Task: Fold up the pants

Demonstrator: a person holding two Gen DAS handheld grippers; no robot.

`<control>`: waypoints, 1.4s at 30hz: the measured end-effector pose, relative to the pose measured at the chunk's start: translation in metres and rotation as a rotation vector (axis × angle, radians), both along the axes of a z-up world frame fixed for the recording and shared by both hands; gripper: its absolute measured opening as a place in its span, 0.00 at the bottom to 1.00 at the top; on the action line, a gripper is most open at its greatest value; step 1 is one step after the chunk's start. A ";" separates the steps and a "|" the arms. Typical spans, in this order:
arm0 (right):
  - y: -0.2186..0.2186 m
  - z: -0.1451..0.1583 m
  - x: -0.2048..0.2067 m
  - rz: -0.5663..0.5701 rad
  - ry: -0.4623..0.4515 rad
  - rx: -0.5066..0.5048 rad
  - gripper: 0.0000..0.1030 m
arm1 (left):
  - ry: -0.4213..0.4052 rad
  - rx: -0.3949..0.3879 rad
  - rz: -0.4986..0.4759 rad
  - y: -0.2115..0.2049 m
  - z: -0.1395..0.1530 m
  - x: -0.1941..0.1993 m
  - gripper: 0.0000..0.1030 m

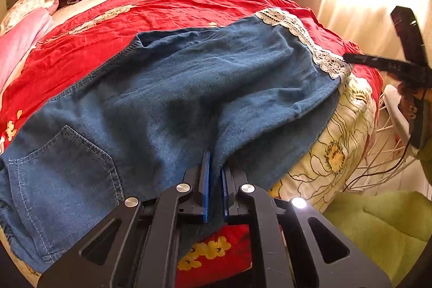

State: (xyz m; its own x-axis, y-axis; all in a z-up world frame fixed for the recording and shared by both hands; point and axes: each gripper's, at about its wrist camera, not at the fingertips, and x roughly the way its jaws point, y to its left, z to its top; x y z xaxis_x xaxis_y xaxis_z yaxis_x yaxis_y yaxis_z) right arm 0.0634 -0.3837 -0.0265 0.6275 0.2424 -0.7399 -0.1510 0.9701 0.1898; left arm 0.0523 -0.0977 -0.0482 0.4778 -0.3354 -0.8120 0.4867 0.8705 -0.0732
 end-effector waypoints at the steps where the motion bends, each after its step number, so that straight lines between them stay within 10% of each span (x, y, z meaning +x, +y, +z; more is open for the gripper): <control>1: 0.003 0.006 -0.005 0.031 -0.019 -0.014 0.19 | 0.000 0.003 -0.004 -0.001 0.000 -0.002 0.07; 15: 0.034 -0.033 -0.002 0.158 0.113 -0.129 0.05 | 0.055 -0.001 -0.007 0.003 -0.004 -0.010 0.07; 19: 0.042 -0.012 -0.011 0.221 0.030 -0.126 0.08 | 0.026 -0.064 0.004 0.018 0.016 -0.020 0.25; 31: 0.147 -0.005 -0.036 0.674 -0.149 -0.268 0.26 | -0.075 -0.074 0.474 0.148 0.053 -0.031 0.64; 37: 0.180 -0.026 -0.028 0.750 -0.148 -0.431 0.28 | -0.029 0.105 0.607 0.183 0.034 -0.018 0.65; 42: 0.181 -0.037 -0.018 0.771 -0.080 -0.430 0.02 | -0.021 -0.011 0.583 0.195 0.020 -0.004 0.49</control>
State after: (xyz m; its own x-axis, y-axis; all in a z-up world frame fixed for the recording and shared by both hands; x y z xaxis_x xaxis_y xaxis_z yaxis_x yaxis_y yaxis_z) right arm 0.0457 -0.2025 -0.0635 0.4585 0.3302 -0.8250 -0.7893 0.5780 -0.2073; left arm 0.0483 0.0975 -0.0286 0.6021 -0.0201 -0.7982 -0.0717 0.9943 -0.0791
